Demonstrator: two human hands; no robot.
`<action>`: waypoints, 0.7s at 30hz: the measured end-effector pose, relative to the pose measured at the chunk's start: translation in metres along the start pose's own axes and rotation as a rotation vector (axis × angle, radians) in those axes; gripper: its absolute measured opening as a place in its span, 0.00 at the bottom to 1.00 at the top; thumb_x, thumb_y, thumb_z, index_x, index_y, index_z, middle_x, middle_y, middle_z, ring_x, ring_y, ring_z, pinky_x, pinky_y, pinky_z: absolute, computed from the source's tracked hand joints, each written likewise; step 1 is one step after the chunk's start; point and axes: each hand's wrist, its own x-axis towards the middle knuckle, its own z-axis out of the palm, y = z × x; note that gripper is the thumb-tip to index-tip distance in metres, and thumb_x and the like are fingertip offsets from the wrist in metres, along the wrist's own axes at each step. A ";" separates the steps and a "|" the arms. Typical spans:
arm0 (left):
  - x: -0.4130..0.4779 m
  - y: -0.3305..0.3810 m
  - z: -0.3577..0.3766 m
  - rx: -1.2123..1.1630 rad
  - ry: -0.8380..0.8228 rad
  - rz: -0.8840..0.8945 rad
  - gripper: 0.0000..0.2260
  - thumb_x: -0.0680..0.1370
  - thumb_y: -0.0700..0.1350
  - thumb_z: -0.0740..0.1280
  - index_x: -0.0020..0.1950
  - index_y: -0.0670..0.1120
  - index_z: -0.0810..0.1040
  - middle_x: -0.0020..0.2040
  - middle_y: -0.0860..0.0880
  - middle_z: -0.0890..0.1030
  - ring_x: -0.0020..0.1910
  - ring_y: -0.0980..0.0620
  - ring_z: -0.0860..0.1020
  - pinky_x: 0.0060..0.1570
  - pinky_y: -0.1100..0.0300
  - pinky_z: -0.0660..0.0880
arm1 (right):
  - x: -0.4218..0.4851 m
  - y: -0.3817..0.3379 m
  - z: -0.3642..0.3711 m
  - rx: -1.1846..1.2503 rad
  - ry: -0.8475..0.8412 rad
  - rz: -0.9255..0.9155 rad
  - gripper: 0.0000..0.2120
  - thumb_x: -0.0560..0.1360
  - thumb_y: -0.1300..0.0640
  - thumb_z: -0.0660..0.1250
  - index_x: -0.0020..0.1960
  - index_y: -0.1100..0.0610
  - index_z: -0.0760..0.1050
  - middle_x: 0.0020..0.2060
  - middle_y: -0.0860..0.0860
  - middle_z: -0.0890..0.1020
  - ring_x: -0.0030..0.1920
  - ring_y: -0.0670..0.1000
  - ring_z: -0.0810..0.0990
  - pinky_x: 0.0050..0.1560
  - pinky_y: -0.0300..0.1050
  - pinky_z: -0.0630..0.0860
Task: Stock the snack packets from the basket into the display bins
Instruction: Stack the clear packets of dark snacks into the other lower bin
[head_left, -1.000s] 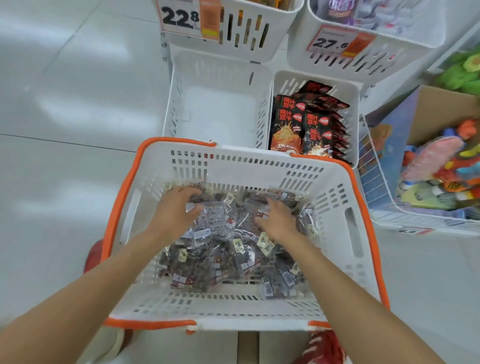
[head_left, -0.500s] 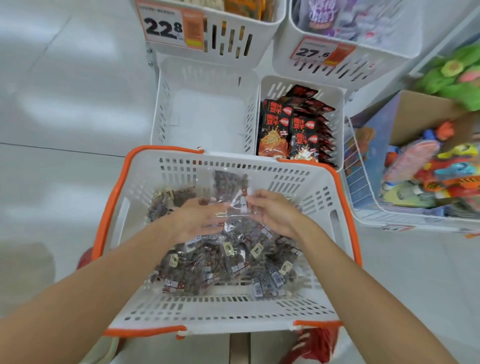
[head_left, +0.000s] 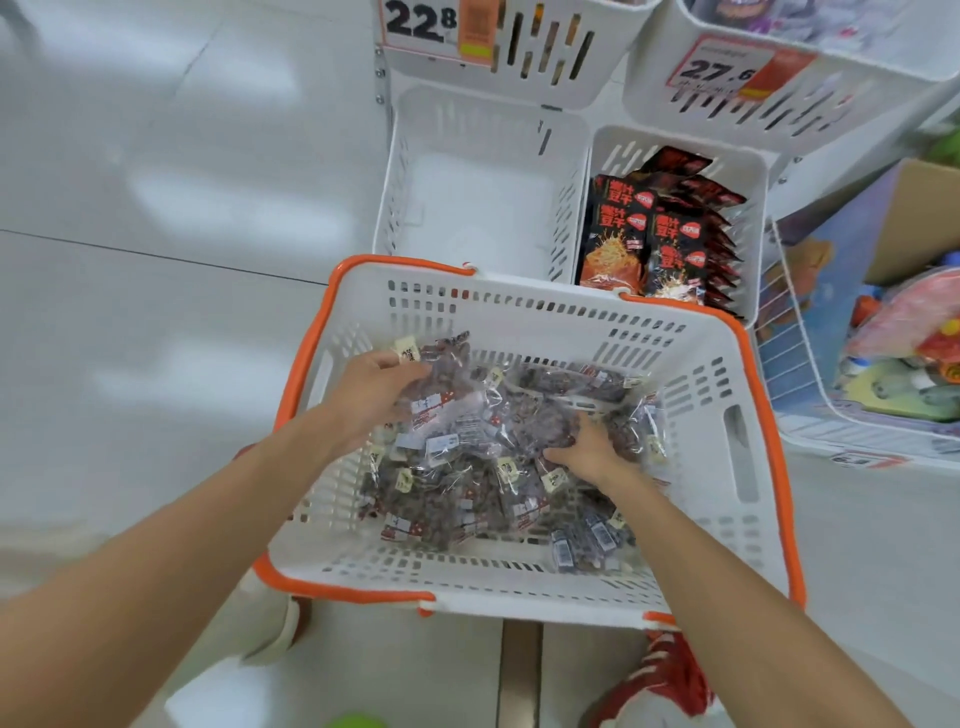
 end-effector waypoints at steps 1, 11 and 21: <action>0.000 -0.001 -0.001 -0.007 -0.004 0.009 0.11 0.78 0.44 0.69 0.39 0.44 0.73 0.35 0.50 0.76 0.29 0.58 0.75 0.36 0.59 0.77 | 0.001 0.000 -0.001 0.098 -0.033 0.020 0.47 0.72 0.55 0.76 0.80 0.52 0.49 0.77 0.55 0.60 0.74 0.60 0.63 0.69 0.54 0.67; -0.006 -0.016 0.010 0.051 -0.124 0.011 0.08 0.81 0.54 0.62 0.52 0.52 0.77 0.53 0.44 0.83 0.50 0.48 0.75 0.49 0.54 0.68 | 0.012 -0.001 -0.011 -0.403 -0.184 -0.269 0.37 0.70 0.48 0.76 0.73 0.44 0.61 0.79 0.51 0.50 0.79 0.59 0.46 0.76 0.65 0.50; -0.011 -0.008 0.020 -0.039 -0.133 -0.011 0.16 0.80 0.60 0.59 0.62 0.53 0.74 0.62 0.51 0.78 0.69 0.45 0.70 0.62 0.45 0.70 | -0.047 -0.050 -0.067 0.415 -0.105 -0.317 0.19 0.73 0.50 0.73 0.60 0.51 0.72 0.51 0.49 0.80 0.41 0.50 0.81 0.38 0.42 0.80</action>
